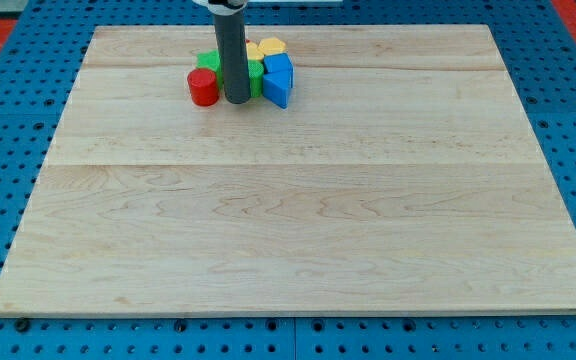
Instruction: Move the red circle to the left of the green circle
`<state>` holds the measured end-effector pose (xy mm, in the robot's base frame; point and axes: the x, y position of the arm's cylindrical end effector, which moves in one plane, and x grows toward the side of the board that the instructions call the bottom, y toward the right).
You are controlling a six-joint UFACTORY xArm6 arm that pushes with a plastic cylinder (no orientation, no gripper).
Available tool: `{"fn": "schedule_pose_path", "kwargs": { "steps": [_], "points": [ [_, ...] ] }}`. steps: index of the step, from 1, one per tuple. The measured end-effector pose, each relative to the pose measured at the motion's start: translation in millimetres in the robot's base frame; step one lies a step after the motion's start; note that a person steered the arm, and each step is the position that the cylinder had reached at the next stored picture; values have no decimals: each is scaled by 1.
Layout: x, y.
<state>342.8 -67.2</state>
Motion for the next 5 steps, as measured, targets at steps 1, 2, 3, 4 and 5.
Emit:
{"fn": "schedule_pose_path", "kwargs": {
  "steps": [1,2,3,4,5],
  "points": [
    [15,-61],
    [8,-137],
    [-23,-125],
    [-24,-96],
    [-14,-93]
  ]
}}
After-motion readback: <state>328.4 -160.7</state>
